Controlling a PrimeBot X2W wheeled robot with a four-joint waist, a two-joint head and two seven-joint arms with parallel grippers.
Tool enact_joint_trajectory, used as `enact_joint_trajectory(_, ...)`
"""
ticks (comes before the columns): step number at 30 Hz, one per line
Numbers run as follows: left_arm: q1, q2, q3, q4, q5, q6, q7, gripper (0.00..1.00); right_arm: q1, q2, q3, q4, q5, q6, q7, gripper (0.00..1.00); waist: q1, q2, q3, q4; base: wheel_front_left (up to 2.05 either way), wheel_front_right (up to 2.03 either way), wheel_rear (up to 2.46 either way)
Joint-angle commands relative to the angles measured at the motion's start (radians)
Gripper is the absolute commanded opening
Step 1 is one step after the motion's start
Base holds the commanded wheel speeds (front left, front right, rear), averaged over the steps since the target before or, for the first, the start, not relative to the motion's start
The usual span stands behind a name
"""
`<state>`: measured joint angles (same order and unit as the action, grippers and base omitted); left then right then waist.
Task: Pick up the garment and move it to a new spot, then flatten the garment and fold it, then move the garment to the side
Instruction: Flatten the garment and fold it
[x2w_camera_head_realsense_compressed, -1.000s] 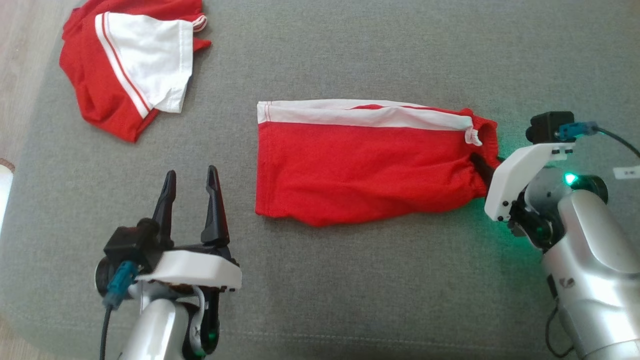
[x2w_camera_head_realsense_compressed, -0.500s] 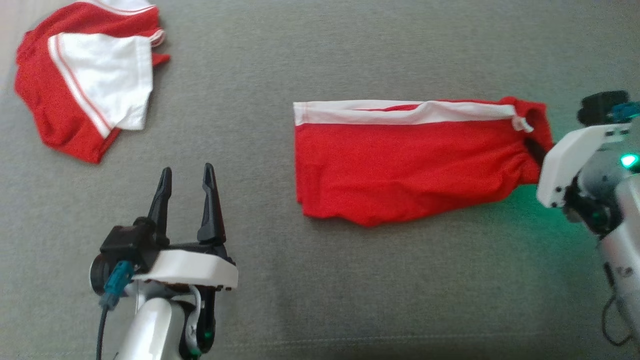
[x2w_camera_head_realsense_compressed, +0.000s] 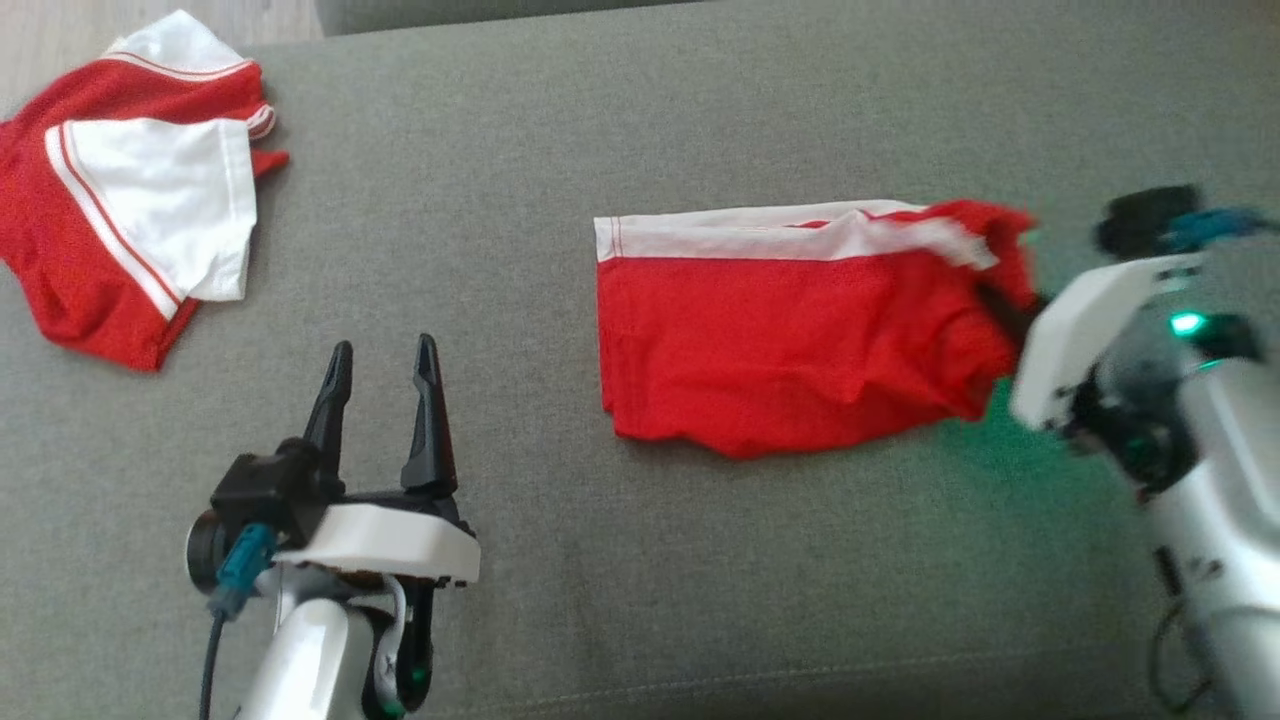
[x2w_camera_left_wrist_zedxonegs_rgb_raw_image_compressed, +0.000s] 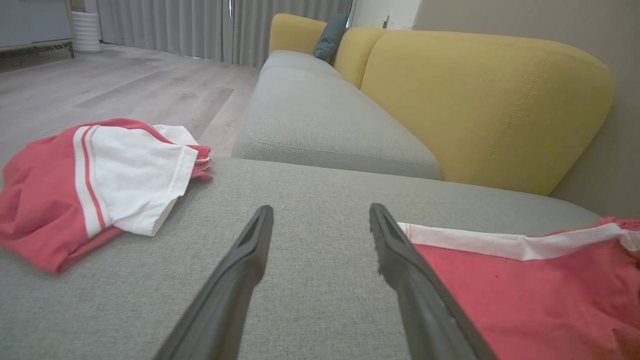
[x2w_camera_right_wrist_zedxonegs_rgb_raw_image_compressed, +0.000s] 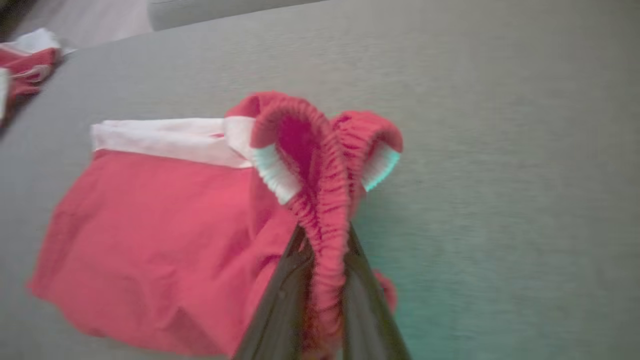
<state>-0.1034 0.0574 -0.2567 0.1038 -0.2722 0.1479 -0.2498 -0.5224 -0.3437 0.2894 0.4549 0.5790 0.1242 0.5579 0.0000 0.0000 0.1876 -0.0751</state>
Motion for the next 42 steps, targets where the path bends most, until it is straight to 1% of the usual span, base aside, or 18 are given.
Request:
enact_joint_trajectory(1,-0.014,0.002,0.024,-0.023,0.009,-0.004,-0.012,1.00,-0.006,0.012,0.029,-0.055,0.023,0.007,0.007,0.00,0.0000,0.0000,-0.009,0.005,0.00,0.00,0.00)
enact_joint_trajectory(6,-0.013,0.000,0.018,-0.014,0.003,-0.007,-0.012,1.00,-0.008,0.065,0.107,-0.124,0.087,0.007,0.012,0.00,0.0000,0.0000,-0.026,0.028,0.00,0.00,0.00)
enact_joint_trajectory(10,-0.012,-0.001,0.016,-0.015,-0.002,-0.005,-0.012,1.00,-0.022,0.120,0.144,-0.127,0.106,0.007,0.004,0.00,0.0000,0.0000,-0.028,0.055,0.00,0.00,0.00)
enact_joint_trajectory(17,-0.015,-0.003,0.007,-0.012,-0.012,-0.007,-0.012,1.00,-0.062,0.226,0.146,-0.031,0.086,0.007,-0.045,0.00,0.0000,0.0000,-0.025,0.116,0.00,0.00,0.00)
enact_joint_trajectory(24,-0.013,-0.005,0.000,-0.007,-0.020,-0.006,-0.012,1.00,-0.106,0.274,0.103,0.124,0.028,0.007,-0.113,0.00,0.0000,0.0000,-0.020,0.166,0.00,0.00,0.00)
enact_joint_trajectory(25,-0.012,-0.005,0.000,-0.007,-0.021,-0.005,-0.012,1.00,-0.112,0.279,0.096,0.145,0.022,0.007,-0.124,0.19,0.0000,0.0000,-0.019,0.169,0.00,0.00,0.00)
enact_joint_trajectory(26,-0.012,-0.005,0.000,-0.007,-0.022,-0.004,-0.012,1.00,-0.118,0.283,0.090,0.164,0.018,0.007,-0.135,0.41,0.0000,0.0000,-0.018,0.172,0.00,0.00,0.00)
enact_joint_trajectory(27,-0.013,-0.006,-0.001,-0.007,-0.022,-0.004,-0.012,1.00,-0.124,0.286,0.086,0.178,0.018,0.007,-0.146,0.92,0.0000,0.0000,-0.017,0.174,0.00,0.00,0.00)
enact_joint_trajectory(28,-0.013,-0.006,-0.001,-0.007,-0.023,-0.004,-0.012,1.00,-0.129,0.288,0.082,0.188,0.022,0.007,-0.158,1.00,0.0000,0.0000,-0.015,0.176,0.00,0.00,0.00)
enact_joint_trajectory(30,-0.014,-0.006,0.000,-0.007,-0.024,-0.003,-0.012,1.00,-0.138,0.292,0.078,0.203,0.040,0.007,-0.181,1.00,0.0000,0.0000,-0.014,0.177,0.00,0.00,0.00)
enact_joint_trajectory(34,-0.015,-0.006,0.002,-0.006,-0.025,-0.002,-0.012,1.00,-0.148,0.293,0.111,0.194,0.092,0.007,-0.217,1.00,0.0000,0.0000,-0.014,0.174,0.00,0.00,0.00)
enact_joint_trajectory(39,-0.021,-0.007,0.000,-0.005,-0.025,-0.003,-0.012,1.00,-0.165,0.293,0.149,0.176,0.157,0.007,-0.302,1.00,0.0000,0.0000,-0.015,0.156,0.00,0.00,0.00)
enact_joint_trajectory(41,-0.021,-0.007,-0.001,-0.005,-0.024,-0.003,-0.012,1.00,-0.176,0.293,0.152,0.174,0.139,0.007,-0.354,1.00,0.0000,0.0000,-0.018,0.148,0.00,0.00,0.00)
enact_joint_trajectory(42,-0.022,-0.007,0.000,-0.006,-0.023,-0.002,-0.012,1.00,-0.187,0.293,0.140,0.184,0.067,0.007,-0.423,1.00,0.0000,0.0000,-0.022,0.138,0.00,0.00,0.00)
